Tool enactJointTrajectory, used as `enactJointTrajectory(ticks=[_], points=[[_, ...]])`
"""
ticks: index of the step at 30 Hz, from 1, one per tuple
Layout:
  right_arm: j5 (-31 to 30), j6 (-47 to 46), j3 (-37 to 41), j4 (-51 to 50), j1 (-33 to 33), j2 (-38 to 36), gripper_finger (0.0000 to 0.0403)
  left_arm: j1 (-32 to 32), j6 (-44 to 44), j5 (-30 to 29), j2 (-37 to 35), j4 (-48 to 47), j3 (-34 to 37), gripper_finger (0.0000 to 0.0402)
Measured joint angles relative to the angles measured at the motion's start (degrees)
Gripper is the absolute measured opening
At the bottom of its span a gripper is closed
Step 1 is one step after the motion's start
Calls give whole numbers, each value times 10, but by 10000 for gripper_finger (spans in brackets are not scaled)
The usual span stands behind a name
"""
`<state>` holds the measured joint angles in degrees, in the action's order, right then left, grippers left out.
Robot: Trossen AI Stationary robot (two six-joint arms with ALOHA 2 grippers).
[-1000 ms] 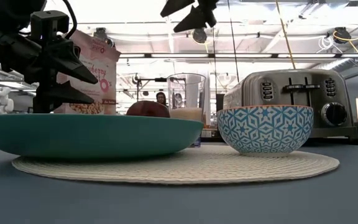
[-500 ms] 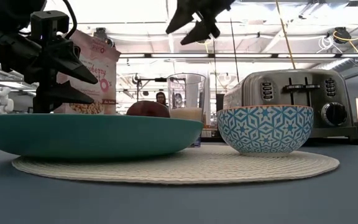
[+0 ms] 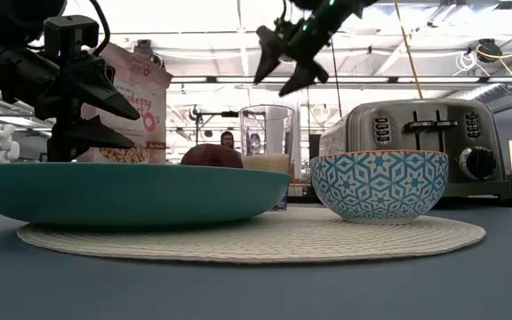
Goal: Arrange a breakfast setting
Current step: Put the green white spoon on the right side of the white place mat
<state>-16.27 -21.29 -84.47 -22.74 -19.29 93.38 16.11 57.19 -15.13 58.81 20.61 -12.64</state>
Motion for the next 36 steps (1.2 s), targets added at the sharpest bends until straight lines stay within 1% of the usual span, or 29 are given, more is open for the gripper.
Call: enactJointTrajectory(ticks=[6,12,22,29,36], points=[[1,-10,0,2,-21,45,358,0,0,0,0,1,0,202],[1,-23,0,9,-28,88,358,0,-4,0,0,1,0,202],[1,-23,0,80,-32,157,358,0,-5,0,0,1,0,202],[1,-36,0,92,-41,182,358,0,-5,0,0,1,0,202],[1,-53,0,98,-51,183,358,0,-6,0,0,1,0,202]])
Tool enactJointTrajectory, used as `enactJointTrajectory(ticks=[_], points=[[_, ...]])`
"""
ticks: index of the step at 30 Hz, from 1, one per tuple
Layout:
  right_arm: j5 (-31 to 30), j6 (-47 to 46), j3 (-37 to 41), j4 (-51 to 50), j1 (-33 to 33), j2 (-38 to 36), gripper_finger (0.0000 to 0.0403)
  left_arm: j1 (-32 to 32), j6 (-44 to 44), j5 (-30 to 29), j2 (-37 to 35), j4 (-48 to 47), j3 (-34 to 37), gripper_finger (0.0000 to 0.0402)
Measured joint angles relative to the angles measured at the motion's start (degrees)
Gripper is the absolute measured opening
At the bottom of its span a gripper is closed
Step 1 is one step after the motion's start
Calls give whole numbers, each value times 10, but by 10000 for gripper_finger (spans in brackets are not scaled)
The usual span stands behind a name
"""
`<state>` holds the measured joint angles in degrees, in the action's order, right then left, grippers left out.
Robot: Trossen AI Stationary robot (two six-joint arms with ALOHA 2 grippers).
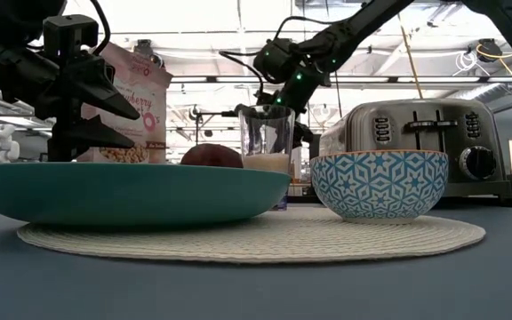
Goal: Arrange a breakfast setting
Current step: Put the green white spoon on the right side of the white place mat
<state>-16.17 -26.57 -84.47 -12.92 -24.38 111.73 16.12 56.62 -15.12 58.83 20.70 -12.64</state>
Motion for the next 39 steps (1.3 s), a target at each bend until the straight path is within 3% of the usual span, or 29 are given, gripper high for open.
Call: enactJointTrajectory(ticks=[29,39], points=[[13,-28,0,78,-13,20,358,0,-6,0,0,0,0,202],[14,-28,0,77,-15,20,311,0,-7,0,0,0,0,202]])
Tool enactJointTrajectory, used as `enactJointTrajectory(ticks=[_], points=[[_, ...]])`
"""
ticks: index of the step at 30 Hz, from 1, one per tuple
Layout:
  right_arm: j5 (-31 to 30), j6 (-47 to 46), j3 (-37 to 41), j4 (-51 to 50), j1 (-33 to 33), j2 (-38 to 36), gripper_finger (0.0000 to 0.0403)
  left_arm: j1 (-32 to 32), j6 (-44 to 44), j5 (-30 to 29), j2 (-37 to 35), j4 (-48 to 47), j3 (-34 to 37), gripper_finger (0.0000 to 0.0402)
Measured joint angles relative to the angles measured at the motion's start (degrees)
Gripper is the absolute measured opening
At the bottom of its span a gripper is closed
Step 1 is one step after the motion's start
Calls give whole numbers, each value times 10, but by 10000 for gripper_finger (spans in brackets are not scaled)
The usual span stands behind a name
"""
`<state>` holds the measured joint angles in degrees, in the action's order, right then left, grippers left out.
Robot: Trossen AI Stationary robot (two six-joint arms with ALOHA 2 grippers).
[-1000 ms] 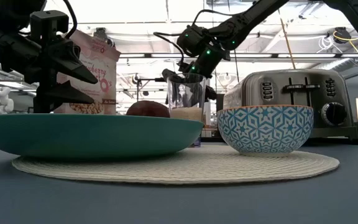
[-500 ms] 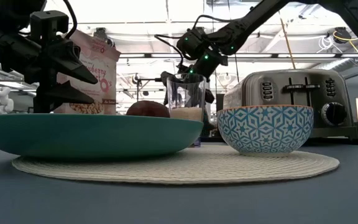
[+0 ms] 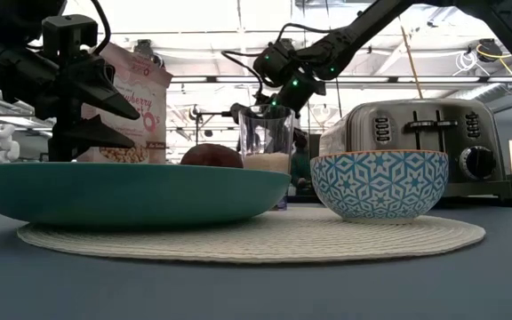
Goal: Arrange a breakfast setting
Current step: Put the green white spoon on the right side of the white place mat
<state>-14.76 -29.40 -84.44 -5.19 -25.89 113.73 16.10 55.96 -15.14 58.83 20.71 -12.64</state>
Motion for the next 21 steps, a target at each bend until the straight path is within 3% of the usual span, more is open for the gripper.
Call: enactJointTrajectory(ticks=[21], points=[[0,-4,0,-11,-1,0,190,0,0,0,0,0,0,202]])
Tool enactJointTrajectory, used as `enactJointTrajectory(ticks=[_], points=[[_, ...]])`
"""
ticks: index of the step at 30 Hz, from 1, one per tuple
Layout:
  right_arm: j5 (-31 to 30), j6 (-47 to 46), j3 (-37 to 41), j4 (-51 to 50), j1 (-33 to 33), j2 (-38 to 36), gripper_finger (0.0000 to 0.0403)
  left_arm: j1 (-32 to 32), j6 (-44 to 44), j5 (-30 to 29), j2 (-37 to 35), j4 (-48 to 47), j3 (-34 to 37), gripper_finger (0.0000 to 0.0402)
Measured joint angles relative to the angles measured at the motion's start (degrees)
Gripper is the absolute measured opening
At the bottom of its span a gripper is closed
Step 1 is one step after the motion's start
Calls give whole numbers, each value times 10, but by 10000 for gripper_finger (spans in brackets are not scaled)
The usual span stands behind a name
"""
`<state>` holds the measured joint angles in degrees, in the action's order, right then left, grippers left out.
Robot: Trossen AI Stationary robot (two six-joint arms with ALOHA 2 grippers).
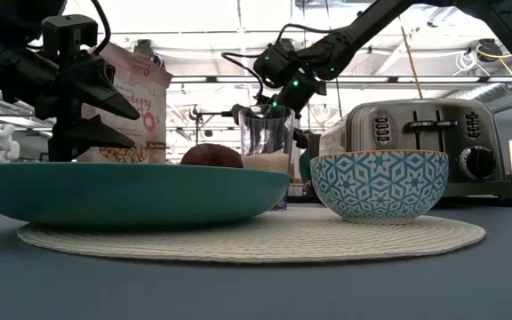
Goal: Arrange a breakfast setting
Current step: Put the green white spoon on the right side of the white place mat
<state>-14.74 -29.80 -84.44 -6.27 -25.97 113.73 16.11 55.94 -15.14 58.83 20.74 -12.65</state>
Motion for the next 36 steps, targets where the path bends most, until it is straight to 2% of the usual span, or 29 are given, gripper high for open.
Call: enactJointTrajectory(ticks=[36], points=[[0,0,0,0,-3,0,58,0,-1,0,0,0,0,202]])
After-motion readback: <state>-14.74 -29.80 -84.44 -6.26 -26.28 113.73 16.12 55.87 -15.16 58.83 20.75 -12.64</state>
